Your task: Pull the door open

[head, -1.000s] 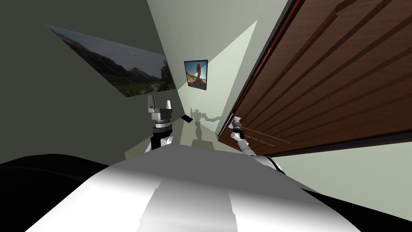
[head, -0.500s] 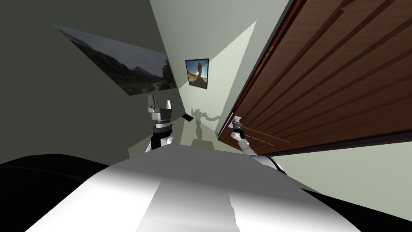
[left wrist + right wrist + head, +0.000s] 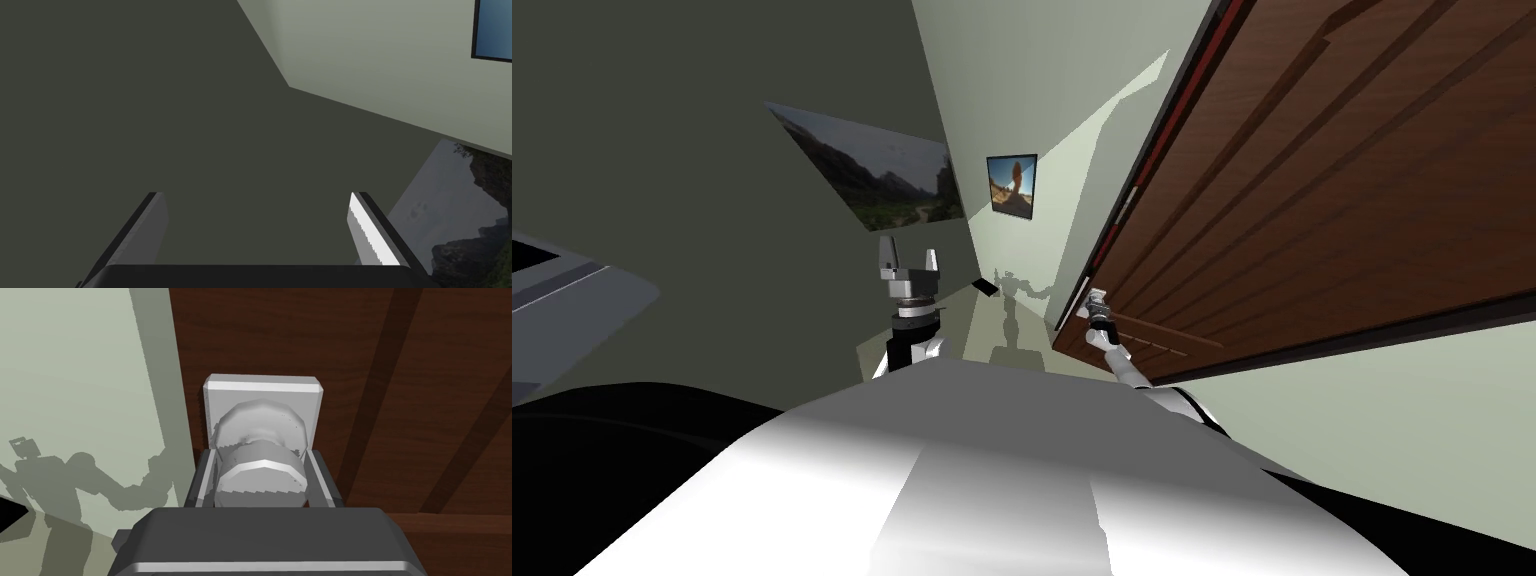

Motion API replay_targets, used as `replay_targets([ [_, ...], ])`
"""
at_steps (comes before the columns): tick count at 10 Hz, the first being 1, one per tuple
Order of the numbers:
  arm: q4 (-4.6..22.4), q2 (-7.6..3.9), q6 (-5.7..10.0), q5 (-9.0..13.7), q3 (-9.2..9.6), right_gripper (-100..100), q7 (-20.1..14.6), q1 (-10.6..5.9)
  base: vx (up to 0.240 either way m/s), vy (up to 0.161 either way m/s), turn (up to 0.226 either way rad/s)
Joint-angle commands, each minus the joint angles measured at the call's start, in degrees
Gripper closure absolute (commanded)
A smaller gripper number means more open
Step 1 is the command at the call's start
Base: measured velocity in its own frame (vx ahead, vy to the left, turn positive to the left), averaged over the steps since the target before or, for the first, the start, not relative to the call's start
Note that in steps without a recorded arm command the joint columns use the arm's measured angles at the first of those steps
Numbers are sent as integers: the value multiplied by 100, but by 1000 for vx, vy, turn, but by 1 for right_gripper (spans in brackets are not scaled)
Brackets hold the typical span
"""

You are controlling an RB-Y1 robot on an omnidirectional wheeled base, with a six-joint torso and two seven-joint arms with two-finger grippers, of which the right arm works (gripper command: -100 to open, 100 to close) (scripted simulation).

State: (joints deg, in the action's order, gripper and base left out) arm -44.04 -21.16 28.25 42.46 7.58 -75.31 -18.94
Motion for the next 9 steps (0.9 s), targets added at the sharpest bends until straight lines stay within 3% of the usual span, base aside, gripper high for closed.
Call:
replay_targets([
  [1,-94,-45,-33,-24,128,100,-127,37,-241,-48,92],
  [4,-98,-85,-34,-39,201,100,-201,40,-180,-66,69],
  [9,-289,-237,-39,-107,608,100,-509,120,-200,-69,87],
])
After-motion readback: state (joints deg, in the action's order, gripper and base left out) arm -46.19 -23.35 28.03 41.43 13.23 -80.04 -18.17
